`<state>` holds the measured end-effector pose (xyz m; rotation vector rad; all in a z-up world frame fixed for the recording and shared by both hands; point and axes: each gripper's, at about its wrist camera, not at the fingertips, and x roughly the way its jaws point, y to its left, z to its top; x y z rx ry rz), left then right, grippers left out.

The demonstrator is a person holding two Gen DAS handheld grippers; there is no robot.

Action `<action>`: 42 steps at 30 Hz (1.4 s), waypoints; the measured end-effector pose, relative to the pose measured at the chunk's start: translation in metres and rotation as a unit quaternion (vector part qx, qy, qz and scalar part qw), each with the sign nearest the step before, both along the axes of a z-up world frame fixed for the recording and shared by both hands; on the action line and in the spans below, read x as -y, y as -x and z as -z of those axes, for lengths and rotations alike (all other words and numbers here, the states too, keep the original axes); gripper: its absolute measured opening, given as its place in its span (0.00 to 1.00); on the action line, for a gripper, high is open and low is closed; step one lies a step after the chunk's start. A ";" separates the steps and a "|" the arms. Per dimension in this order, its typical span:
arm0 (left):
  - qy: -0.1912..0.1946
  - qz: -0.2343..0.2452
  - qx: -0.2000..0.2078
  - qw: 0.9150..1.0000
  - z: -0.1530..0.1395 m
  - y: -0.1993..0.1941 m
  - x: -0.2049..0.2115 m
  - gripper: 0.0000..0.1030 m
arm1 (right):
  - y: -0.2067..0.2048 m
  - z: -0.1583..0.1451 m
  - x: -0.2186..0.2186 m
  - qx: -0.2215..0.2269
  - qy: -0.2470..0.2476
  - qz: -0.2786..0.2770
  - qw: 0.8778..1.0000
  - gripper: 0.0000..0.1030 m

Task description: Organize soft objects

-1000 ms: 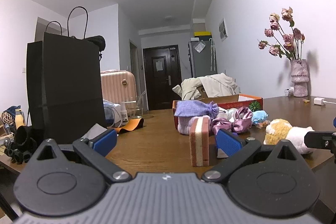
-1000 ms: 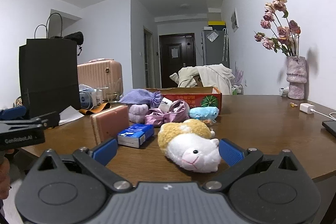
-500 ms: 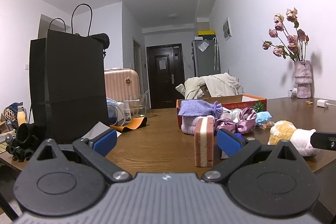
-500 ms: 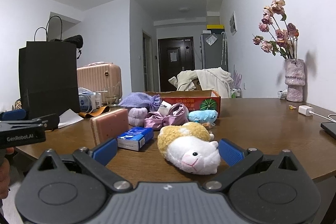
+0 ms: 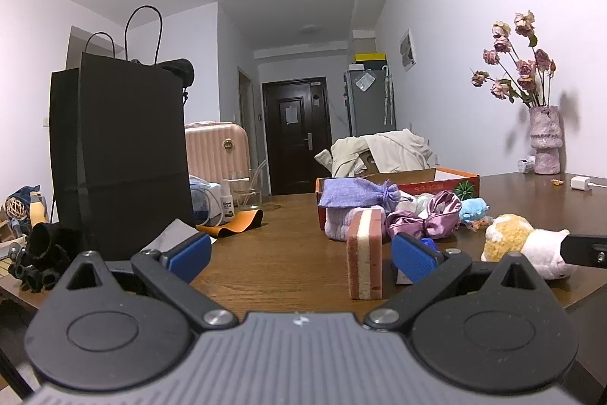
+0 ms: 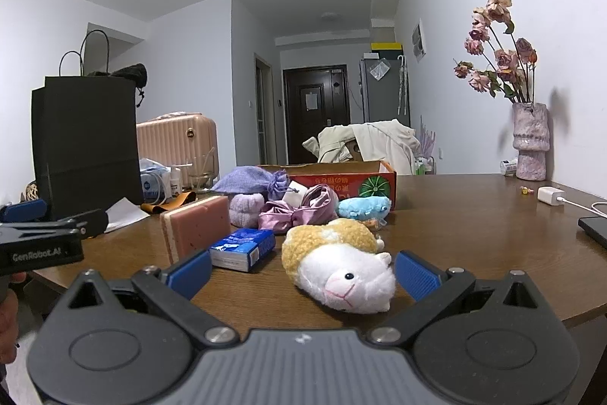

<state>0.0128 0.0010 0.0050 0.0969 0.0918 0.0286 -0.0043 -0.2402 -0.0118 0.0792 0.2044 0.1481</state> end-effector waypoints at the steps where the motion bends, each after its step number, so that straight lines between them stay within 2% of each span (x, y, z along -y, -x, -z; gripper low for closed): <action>1: -0.002 0.000 0.000 1.000 0.000 -0.001 0.000 1.00 | 0.000 0.000 -0.001 0.001 0.001 0.000 1.000 1.00; 10: 0.008 -0.009 -0.016 1.000 0.002 -0.018 -0.001 1.00 | -0.005 0.000 0.003 0.007 -0.006 -0.003 1.000 1.00; 13: 0.018 -0.001 -0.010 1.000 0.003 -0.017 -0.001 1.00 | -0.011 -0.003 0.003 0.007 0.014 0.003 1.000 1.00; 16: 0.022 0.022 -0.025 0.999 0.004 -0.025 0.002 1.00 | -0.019 -0.004 0.008 -0.001 0.011 0.020 1.000 1.00; 19: 0.037 0.048 -0.045 0.997 0.003 -0.040 0.006 1.00 | -0.032 -0.004 0.014 -0.019 -0.011 -0.015 1.000 1.00; 23: 0.057 0.051 -0.070 0.995 0.002 -0.067 0.010 1.00 | -0.056 -0.005 0.005 -0.038 0.008 -0.026 0.999 0.99; 26: 0.058 0.050 -0.076 0.994 -0.003 -0.081 0.010 1.00 | -0.069 -0.012 -0.001 -0.034 0.008 -0.041 0.999 0.92; 29: 0.061 0.049 -0.087 0.993 -0.005 -0.097 0.010 0.98 | -0.079 -0.015 -0.011 -0.035 0.004 -0.071 0.997 0.77; 31: 0.066 0.054 -0.102 0.991 -0.006 -0.109 0.009 0.86 | -0.088 -0.013 -0.019 -0.052 0.004 -0.102 0.993 0.70; 32: 0.066 0.058 -0.108 0.990 -0.005 -0.114 0.009 0.81 | -0.094 -0.010 -0.025 -0.065 0.009 -0.116 0.991 0.62; 34: 0.065 0.065 -0.124 0.988 -0.003 -0.126 0.010 0.65 | -0.107 -0.003 -0.032 -0.090 0.019 -0.126 0.988 0.53; 35: 0.065 0.067 -0.135 0.986 -0.001 -0.132 0.011 0.61 | -0.113 -0.001 -0.033 -0.096 0.022 -0.126 0.987 0.49; 38: 0.069 0.077 -0.152 0.983 0.002 -0.148 0.010 0.47 | -0.132 0.002 -0.031 -0.103 0.033 -0.120 0.987 0.49; 40: 0.073 0.083 -0.162 0.981 0.003 -0.157 0.008 0.31 | -0.149 0.002 -0.027 -0.107 0.044 -0.104 0.988 0.49; 42: 0.088 0.089 -0.165 0.978 0.000 -0.161 0.003 0.31 | -0.166 0.002 -0.019 -0.113 0.050 -0.090 0.988 0.49</action>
